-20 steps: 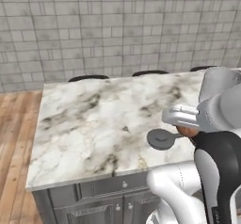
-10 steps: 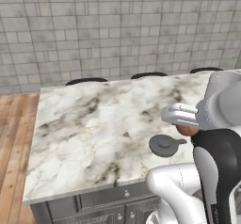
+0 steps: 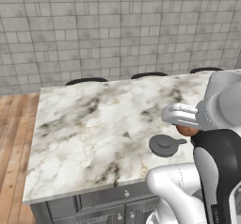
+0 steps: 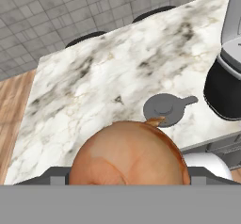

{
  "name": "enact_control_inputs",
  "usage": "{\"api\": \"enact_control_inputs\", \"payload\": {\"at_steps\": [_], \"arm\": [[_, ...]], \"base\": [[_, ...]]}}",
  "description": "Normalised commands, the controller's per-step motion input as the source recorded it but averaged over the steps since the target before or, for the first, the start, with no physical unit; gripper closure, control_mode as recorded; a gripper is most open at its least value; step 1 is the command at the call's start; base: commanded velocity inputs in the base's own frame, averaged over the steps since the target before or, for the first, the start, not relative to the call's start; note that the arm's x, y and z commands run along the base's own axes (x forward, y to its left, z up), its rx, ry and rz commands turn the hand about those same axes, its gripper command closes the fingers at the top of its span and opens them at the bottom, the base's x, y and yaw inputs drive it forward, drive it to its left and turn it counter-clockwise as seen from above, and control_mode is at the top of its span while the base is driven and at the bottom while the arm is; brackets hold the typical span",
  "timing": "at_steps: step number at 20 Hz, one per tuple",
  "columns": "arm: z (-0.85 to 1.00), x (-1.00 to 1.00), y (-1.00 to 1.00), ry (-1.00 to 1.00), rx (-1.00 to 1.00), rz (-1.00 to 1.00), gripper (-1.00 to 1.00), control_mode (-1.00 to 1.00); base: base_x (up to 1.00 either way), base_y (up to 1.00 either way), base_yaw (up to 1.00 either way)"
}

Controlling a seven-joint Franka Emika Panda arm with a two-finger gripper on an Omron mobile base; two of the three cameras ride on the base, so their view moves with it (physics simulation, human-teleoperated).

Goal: Grab the onions from the fridge, place them in the blender, close the lid, and turn on the blender to create a marinade.

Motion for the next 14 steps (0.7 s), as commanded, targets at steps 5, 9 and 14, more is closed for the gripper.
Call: {"api": "enact_control_inputs", "payload": {"at_steps": [5, 9, 14], "arm": [[0.61, 0.12, -0.39, -0.24, -0.03, 0.06, 1.00, -1.00], [0.95, 0.18, -0.60, -0.24, -0.20, 0.15, 1.00, -1.00], [0.84, 0.13, -0.69, -0.01, -0.21, 0.02, 1.00, -1.00]], "base": [[0.00, 0.00, 0.00], [0.00, 0.00, 0.00], [0.00, 0.00, 0.00]]}}
